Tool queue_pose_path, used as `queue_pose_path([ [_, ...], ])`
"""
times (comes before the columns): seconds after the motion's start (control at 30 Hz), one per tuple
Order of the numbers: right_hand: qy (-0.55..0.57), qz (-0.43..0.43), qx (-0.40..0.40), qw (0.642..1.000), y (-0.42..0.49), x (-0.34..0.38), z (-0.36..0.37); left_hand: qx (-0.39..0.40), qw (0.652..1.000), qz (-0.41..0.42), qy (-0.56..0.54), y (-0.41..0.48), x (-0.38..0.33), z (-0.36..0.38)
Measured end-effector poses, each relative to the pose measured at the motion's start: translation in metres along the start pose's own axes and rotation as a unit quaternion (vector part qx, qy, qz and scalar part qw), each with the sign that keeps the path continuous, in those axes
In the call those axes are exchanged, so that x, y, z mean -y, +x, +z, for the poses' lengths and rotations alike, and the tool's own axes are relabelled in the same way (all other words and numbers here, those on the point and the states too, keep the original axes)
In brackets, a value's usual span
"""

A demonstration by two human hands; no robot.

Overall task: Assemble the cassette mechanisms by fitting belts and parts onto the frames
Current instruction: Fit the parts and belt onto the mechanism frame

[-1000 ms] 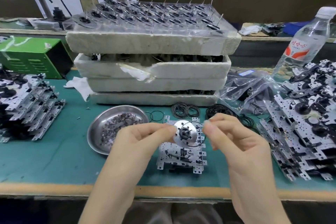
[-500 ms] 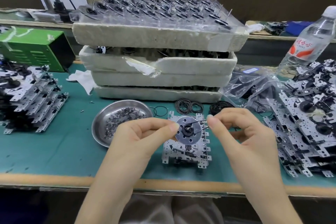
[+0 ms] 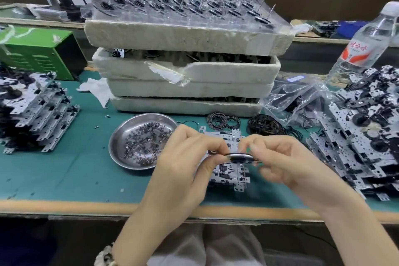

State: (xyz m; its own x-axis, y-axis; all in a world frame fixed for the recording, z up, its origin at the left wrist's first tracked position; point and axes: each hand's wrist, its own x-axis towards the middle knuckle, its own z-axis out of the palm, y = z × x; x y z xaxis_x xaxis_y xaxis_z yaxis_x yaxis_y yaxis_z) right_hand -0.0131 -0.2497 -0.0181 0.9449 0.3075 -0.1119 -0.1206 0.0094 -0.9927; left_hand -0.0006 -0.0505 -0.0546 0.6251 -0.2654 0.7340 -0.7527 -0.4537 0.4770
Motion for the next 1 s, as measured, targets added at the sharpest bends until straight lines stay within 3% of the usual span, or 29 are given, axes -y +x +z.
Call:
queue_pose_path([
  [0.17,-0.061,-0.022,-0.001,0.998,0.013,-0.009,-0.018,-0.011,0.99,0.11,0.088,0.004,0.014,0.009],
  [0.33,-0.068,-0.036,0.002,0.997,0.027,-0.017,-0.029,0.004,0.981,0.142,0.129,0.009,0.021,0.012],
  [0.8,-0.06,-0.063,-0.012,0.996,0.038,-0.026,-0.034,0.018,0.975,0.128,0.178,0.007,0.035,0.019],
  [1.0,-0.069,-0.084,-0.025,0.994,0.037,-0.026,-0.031,0.038,0.987,0.087,0.127,0.008,0.036,0.018],
])
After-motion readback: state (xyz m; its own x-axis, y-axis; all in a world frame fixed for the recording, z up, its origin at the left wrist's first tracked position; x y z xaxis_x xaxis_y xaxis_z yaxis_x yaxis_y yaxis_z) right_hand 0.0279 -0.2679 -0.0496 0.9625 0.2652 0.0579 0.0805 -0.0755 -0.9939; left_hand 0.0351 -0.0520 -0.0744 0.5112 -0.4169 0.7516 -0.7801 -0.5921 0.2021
